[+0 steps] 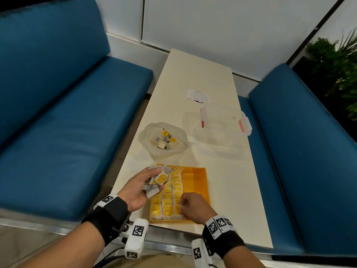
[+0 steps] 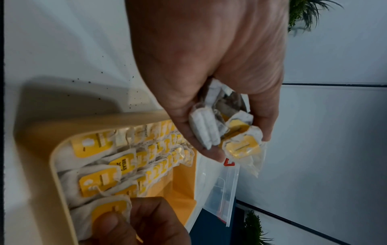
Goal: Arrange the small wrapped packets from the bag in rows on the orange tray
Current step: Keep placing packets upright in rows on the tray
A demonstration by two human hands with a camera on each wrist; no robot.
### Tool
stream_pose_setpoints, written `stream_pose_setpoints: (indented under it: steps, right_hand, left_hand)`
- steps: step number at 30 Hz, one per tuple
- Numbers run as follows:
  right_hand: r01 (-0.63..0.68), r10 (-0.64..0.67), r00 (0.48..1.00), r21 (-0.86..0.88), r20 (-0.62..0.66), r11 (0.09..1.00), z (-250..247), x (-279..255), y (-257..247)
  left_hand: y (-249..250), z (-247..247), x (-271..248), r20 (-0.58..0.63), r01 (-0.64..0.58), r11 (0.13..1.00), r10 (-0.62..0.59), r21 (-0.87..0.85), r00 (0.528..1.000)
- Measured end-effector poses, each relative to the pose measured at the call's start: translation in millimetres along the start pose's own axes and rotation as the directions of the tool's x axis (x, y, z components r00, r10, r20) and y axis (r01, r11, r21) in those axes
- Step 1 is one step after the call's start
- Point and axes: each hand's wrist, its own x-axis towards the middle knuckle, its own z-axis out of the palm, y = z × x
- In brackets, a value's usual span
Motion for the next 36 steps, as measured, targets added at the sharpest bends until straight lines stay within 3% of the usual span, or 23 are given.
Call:
stream_pose_setpoints:
  steps: [7, 13, 19, 29, 36]
  right_hand:
    - [-0.012, 0.005, 0.994, -0.065, -0.105, 0.998, 16, 5, 3]
    - [0.027, -0.063, 0.982, -0.199, -0.179, 0.980, 20, 11, 6]
    - [0.017, -0.049, 0.970, -0.134, -0.238, 0.991, 23, 7, 5]
    - [0.006, -0.014, 0.998, -0.126, -0.061, 0.992, 14, 9, 6]
    - [0.007, -0.011, 1.000, -0.129, -0.025, 0.992, 10, 10, 2]
  left_hand:
    - [-6, 1, 1, 0.002, 0.004, 1.000, -0.004, 0.027, 1.000]
    - [-9, -2, 4, 0.000, 0.004, 0.998, -0.004, 0.063, 1.000]
    - [-8, -5, 5, 0.005, 0.004, 0.997, -0.005, 0.075, 1.000]
    - [-9, -6, 5, -0.002, 0.000, 0.994, 0.000, 0.106, 1.000]
    - [-8, -6, 5, -0.007, 0.002, 0.994, -0.001, 0.107, 1.000]
